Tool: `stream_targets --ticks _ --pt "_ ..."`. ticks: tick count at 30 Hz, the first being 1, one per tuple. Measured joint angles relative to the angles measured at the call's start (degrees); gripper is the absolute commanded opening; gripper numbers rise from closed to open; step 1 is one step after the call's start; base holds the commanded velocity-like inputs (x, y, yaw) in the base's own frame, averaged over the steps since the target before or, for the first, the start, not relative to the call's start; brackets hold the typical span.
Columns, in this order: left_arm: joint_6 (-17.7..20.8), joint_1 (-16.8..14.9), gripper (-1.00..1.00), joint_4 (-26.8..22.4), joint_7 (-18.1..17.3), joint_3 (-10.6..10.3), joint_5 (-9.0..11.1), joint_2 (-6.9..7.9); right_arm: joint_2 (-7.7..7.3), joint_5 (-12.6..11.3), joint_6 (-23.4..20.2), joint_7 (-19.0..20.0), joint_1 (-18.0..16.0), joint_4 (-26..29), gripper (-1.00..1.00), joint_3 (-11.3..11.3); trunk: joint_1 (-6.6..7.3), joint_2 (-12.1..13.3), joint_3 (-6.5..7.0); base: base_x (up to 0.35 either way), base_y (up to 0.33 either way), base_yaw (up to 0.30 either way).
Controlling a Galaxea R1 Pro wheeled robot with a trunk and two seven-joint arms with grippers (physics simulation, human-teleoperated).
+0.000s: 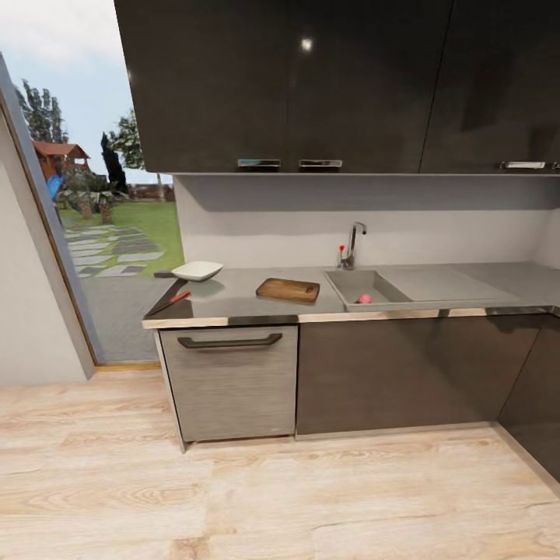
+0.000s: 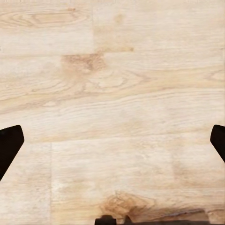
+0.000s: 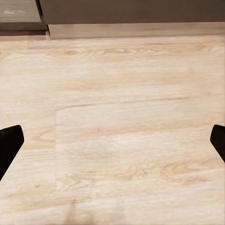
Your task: In the kitchen, take the Vidalia onion out of the sink, dice it on the chopping board with the paring knife, put the diced onion into the bowl on the countertop, then place both the paring knife and the chopping board into the sink.
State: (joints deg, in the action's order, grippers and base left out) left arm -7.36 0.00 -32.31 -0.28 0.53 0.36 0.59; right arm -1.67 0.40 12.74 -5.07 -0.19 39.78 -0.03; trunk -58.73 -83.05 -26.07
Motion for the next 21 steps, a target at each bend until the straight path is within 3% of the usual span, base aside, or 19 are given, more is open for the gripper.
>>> stream_targets --ticks 21 --pt "0.00 0.00 1.00 0.70 -0.35 0.03 0.24 0.24 -0.08 -0.07 -0.04 -0.02 -0.01 -0.03 1.00 -0.30 0.00 0.00 0.00 0.000 0.000 0.000"
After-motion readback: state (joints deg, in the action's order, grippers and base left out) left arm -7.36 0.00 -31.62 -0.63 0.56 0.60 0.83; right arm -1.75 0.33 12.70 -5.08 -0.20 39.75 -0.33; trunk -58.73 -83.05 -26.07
